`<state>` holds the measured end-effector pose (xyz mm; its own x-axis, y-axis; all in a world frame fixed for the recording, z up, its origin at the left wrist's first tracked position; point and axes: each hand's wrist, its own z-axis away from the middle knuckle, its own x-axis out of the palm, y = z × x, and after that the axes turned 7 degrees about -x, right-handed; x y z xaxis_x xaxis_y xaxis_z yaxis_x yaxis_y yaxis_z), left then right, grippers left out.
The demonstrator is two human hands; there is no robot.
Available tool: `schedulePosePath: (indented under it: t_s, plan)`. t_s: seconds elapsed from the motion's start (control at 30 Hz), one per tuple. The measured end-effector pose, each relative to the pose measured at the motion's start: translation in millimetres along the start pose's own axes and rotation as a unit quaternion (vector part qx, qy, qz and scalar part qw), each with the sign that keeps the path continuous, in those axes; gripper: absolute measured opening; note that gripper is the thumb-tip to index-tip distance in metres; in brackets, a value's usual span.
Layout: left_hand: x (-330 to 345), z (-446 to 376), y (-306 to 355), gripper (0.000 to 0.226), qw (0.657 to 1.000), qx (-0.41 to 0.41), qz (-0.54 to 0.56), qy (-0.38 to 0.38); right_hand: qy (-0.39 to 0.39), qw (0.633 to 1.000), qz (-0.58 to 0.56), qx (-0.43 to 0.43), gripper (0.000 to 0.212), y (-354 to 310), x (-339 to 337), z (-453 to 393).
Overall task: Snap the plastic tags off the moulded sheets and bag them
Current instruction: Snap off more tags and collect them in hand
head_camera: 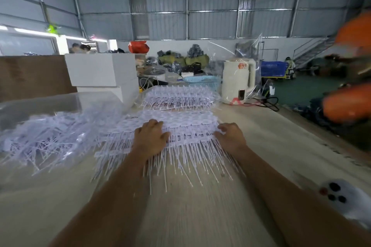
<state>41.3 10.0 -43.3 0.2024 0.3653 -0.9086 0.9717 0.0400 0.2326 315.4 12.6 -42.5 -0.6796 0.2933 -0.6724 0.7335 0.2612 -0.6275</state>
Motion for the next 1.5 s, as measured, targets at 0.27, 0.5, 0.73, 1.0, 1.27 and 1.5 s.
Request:
schedulePosePath:
  t_s: [0.27,0.5,0.73,1.0,1.27,1.5]
  plan:
    - [-18.9,-2.1,12.6,0.010,0.988,0.017,0.098,0.116,0.031,0.999,0.025,-0.007,0.025,-1.8,-3.3,-5.2]
    - [-44.2,1.1,30.2,0.024,0.970,0.062,0.146,0.186,0.071,0.951,-0.302,0.008,0.021,-20.9,-15.5,-5.3]
    - [-54.8,0.4,40.1,0.024,0.976,0.073,0.119,0.168,0.073,0.902,-0.422,0.057,0.013,-31.4,-31.4,-10.0]
    - [-59.2,1.1,38.1,0.018,0.978,0.068,0.177,0.091,0.048,0.885,-0.461,0.049,0.019,-37.3,-43.3,-7.0]
    - [-123.0,10.2,56.2,0.032,0.921,0.127,0.355,-0.098,0.022,0.826,-0.563,-0.005,0.024,-71.8,-92.5,-11.2]
    - [-176.6,34.2,68.3,0.049,0.884,0.181,0.400,-0.159,0.102,0.846,-0.521,-0.053,0.023,-111.8,-105.7,-1.7]
